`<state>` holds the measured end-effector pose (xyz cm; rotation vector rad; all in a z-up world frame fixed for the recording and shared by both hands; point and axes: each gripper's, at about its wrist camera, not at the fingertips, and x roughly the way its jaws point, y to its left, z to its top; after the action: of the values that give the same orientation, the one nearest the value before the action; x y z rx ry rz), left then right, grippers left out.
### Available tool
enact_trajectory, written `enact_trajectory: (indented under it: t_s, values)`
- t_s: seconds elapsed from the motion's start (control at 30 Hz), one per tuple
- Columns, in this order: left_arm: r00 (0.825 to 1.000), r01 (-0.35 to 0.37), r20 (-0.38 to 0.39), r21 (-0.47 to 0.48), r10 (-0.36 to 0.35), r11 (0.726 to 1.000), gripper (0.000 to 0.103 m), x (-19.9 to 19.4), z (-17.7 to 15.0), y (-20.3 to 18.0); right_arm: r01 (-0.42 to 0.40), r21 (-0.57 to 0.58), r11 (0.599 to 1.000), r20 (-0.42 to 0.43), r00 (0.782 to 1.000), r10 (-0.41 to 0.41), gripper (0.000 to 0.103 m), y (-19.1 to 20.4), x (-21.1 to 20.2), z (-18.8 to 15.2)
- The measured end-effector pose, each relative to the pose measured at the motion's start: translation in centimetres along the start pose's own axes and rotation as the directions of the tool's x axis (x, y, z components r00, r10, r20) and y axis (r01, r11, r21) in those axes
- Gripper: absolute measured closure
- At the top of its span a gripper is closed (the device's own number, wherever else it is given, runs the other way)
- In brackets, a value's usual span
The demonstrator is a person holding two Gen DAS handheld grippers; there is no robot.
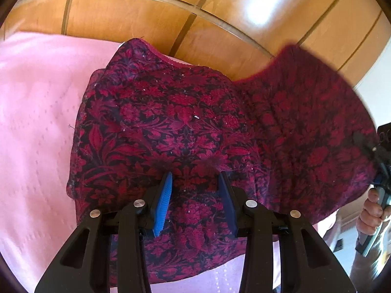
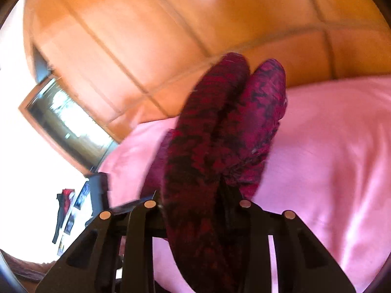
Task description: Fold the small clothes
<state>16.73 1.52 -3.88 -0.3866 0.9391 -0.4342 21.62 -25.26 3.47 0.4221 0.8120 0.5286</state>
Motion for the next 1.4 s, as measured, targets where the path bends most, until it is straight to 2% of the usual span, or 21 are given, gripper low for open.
enact_trajectory:
  t_s: [0.1,0.3,0.4,0.5,0.6,0.63,0.77,0.83,0.97,1.0,1.07,1.13,1.17,1.2,1.27,1.3,1.4]
  values:
    - [0.999,0.031,0.021,-0.012,-0.031,0.999,0.065,-0.7,-0.1,0.5,-0.024,-0.067,0.997,-0.026,0.999,0.022,0.076,3.9,2.5,0.3]
    - [0.994,0.072,0.088,-0.067,-0.066,0.995,0.066,-4.5,-0.7,3.2,-0.006,-0.129,0.992,-0.061,0.998,-0.002,0.077,9.2,7.7,0.1]
    - [0.986,0.1,0.148,-0.134,-0.08,0.986,0.066,-7.6,-1.0,5.8,0.026,-0.185,0.982,-0.079,0.996,-0.042,0.076,11.6,9.9,-0.8]
    - [0.97,0.153,0.214,-0.185,-0.112,0.971,0.066,-10.5,-0.9,7.9,0.063,-0.268,0.961,-0.117,0.988,-0.098,0.076,13.4,12.8,-2.7]
    - [0.951,0.213,0.265,-0.202,-0.156,0.956,0.066,-13.1,-0.4,9.2,0.104,-0.383,0.918,-0.146,0.974,-0.172,0.076,15.5,16.5,-5.8]
    - [0.948,0.225,0.27,-0.198,-0.167,0.954,0.066,-13.7,-0.2,9.4,0.119,-0.438,0.891,-0.146,0.969,-0.201,0.076,16.3,17.6,-7.1]
    - [0.94,0.266,0.26,-0.147,-0.223,0.953,0.066,-13.9,1.1,7.8,0.185,-0.567,0.803,-0.076,0.958,-0.275,0.076,17.5,18.8,-10.0]
    - [0.943,0.267,0.239,-0.126,-0.231,0.956,0.066,-13.0,2.6,7.0,0.212,-0.6,0.771,-0.039,0.955,-0.293,0.076,18.0,18.6,-10.7]
    - [0.961,0.238,0.165,-0.087,-0.221,0.967,0.062,-10.5,5.1,5.0,0.228,-0.624,0.747,-0.002,0.956,-0.294,0.074,18.9,18.8,-11.7]
    - [0.964,0.237,0.144,-0.084,-0.223,0.968,0.059,-9.8,6.1,5.0,0.234,-0.627,0.743,0.01,0.956,-0.292,0.074,19.1,18.8,-12.0]
    - [0.975,0.207,0.102,-0.094,-0.198,0.974,0.058,-8.4,7.0,4.7,0.237,-0.628,0.741,0.024,0.958,-0.285,0.072,19.3,18.5,-12.4]
    - [0.978,0.207,0.05,-0.098,-0.203,0.973,0.058,-6.6,7.6,4.3,0.237,-0.629,0.74,0.036,0.96,-0.277,0.07,19.0,17.8,-12.5]
    - [0.981,0.193,0.039,-0.106,-0.19,0.975,0.06,-6.2,7.6,4.3,0.236,-0.627,0.742,0.039,0.961,-0.273,0.067,19.0,17.6,-12.6]
    - [0.983,0.181,0.018,-0.109,-0.18,0.977,0.083,-5.7,7.8,4.1,0.234,-0.627,0.743,0.041,0.962,-0.268,0.066,18.8,17.4,-12.6]
    - [0.986,0.164,0.025,-0.12,-0.162,0.979,0.087,-5.1,8.1,4.0,0.214,-0.625,0.751,0.039,0.969,-0.244,0.054,19.5,17.2,-12.9]
    - [0.988,0.154,0.03,-0.123,-0.151,0.98,0.088,-5.0,8.3,3.8,0.19,-0.62,0.761,0.028,0.975,-0.22,0.051,19.8,17.0,-13.0]
    - [0.99,0.137,0.033,-0.108,-0.134,0.985,0.089,-5.4,8.1,3.5,0.054,-0.558,0.828,-0.044,0.995,-0.094,0.045,19.2,14.0,-12.3]
